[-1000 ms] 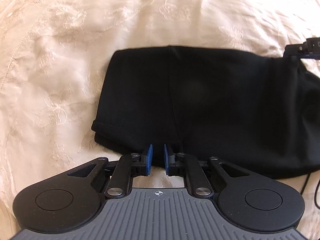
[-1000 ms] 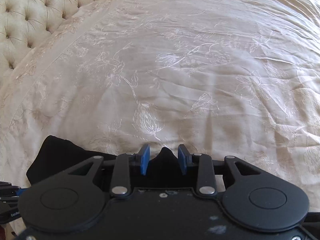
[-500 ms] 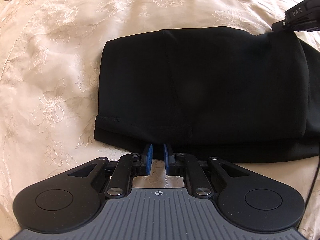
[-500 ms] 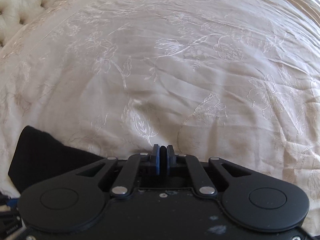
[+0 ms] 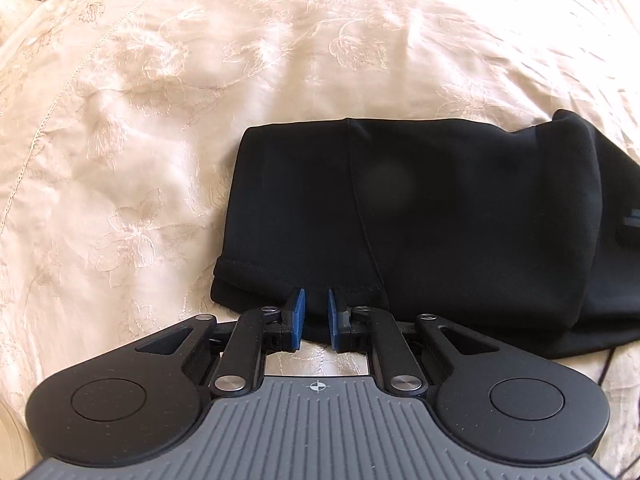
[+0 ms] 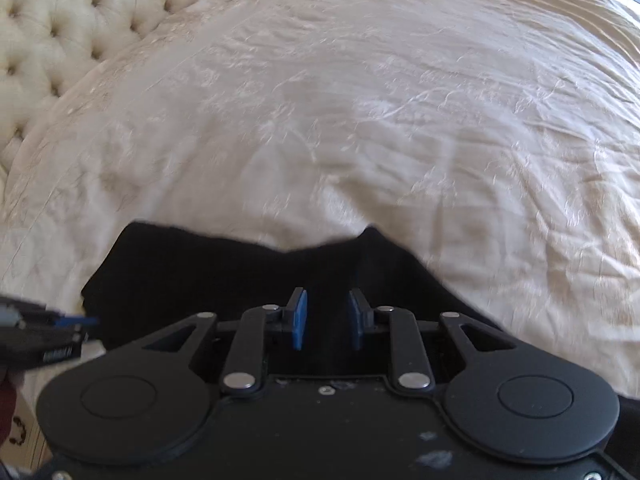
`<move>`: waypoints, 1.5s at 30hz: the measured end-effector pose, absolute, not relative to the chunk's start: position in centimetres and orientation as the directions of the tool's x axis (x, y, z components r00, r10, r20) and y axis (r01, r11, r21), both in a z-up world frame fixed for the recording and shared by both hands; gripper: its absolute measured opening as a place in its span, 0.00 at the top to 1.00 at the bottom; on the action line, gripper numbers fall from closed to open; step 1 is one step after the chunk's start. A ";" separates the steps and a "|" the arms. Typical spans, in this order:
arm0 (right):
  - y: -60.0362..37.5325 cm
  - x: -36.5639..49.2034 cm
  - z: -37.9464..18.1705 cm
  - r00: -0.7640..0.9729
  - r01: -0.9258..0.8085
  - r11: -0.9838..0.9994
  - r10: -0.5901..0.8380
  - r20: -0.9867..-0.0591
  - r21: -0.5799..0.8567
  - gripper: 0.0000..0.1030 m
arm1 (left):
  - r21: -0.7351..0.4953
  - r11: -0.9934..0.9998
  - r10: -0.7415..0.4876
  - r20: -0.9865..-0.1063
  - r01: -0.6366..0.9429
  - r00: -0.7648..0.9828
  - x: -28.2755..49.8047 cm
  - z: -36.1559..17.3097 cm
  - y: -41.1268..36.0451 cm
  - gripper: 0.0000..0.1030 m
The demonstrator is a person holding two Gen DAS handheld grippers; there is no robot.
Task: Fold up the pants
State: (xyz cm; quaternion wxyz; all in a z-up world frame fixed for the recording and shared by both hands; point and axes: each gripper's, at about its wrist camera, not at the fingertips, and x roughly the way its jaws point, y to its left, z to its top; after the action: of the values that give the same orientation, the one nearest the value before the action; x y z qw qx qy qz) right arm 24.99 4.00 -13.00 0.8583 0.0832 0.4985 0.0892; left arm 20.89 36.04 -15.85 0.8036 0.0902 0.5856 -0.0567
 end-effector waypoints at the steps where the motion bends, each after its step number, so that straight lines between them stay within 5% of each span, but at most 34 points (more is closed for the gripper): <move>1: 4.6 23.6 -13.2 0.466 -0.084 0.969 0.245 -0.850 0.233 0.76 | 0.082 0.976 0.017 -0.953 0.201 0.304 21.1 -16.0 35.7 0.88; 22: 12.8 16.5 -17.9 0.481 -0.508 0.816 0.002 -0.877 -0.277 0.69 | 0.089 0.975 0.026 -0.956 0.202 0.292 19.5 -16.5 36.4 0.88; 24: 12.2 17.0 -18.1 0.464 -0.508 0.830 0.039 -0.885 -0.229 0.96 | 0.081 0.975 0.013 -0.951 0.207 0.309 19.5 -15.8 36.3 0.88; 25: 11.7 17.3 -18.1 0.447 -0.495 0.846 0.051 -0.893 -0.199 0.98 | 0.080 0.974 0.008 -0.947 0.211 0.321 19.6 -15.3 36.2 0.88; 45: 9.8 15.3 -17.9 0.427 -0.419 0.894 0.038 -0.904 -0.160 0.92 | 0.193 0.923 0.105 -0.959 0.333 0.265 20.3 -19.8 33.4 0.88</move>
State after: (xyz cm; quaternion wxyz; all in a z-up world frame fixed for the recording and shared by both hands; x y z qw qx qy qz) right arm 15.34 9.83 -17.85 0.8244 -0.1839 0.5171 0.1386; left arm 20.26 33.42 -19.83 0.7741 0.1819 0.6018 -0.0734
